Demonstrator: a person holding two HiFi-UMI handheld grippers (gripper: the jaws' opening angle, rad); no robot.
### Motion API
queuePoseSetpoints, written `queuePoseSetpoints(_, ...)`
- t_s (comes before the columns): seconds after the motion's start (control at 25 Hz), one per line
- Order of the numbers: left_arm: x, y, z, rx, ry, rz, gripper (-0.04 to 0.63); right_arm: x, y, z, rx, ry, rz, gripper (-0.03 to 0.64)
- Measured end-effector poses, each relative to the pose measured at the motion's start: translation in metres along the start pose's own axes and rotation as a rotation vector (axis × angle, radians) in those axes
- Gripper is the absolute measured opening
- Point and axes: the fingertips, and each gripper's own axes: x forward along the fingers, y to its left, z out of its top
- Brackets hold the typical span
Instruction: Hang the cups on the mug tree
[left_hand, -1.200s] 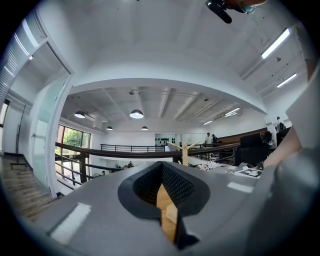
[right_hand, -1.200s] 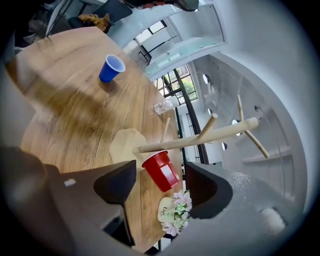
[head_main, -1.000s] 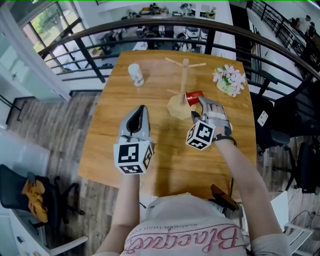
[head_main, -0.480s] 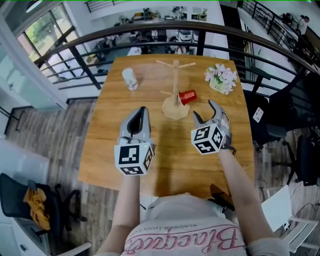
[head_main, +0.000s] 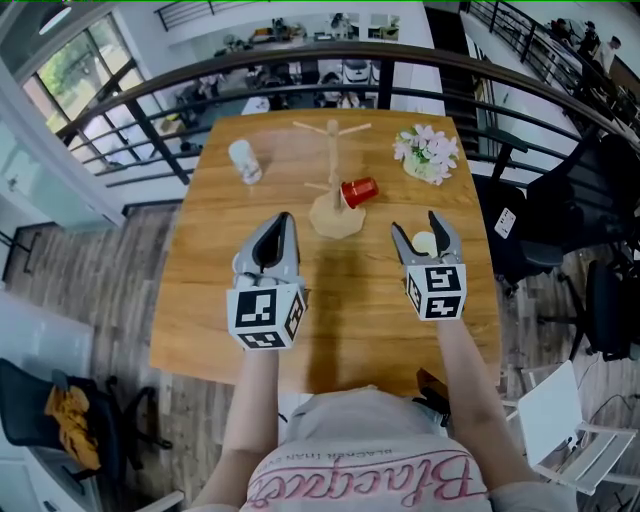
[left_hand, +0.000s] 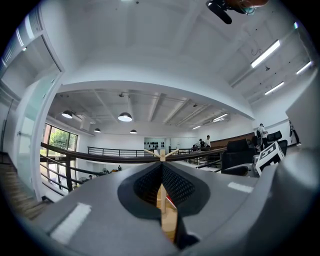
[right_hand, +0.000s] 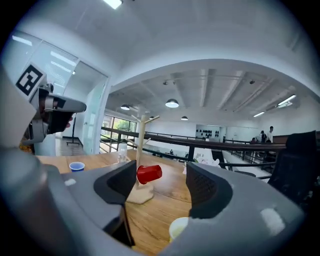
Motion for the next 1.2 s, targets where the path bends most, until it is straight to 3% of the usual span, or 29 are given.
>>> queuePoseSetpoints(0.36,0.010,-0.021,-0.008,-0.011,0.019,-0.035,0.013,-0.020,-0.027,-0.028,0.050,0.018,-0.054,0.302)
queuePoseSetpoints(1.2,0.025,-0.043,-0.050,-0.012,0.138,-0.038,0.014,-0.016,-0.046,-0.137,0.112,0.252,-0.085,0.338)
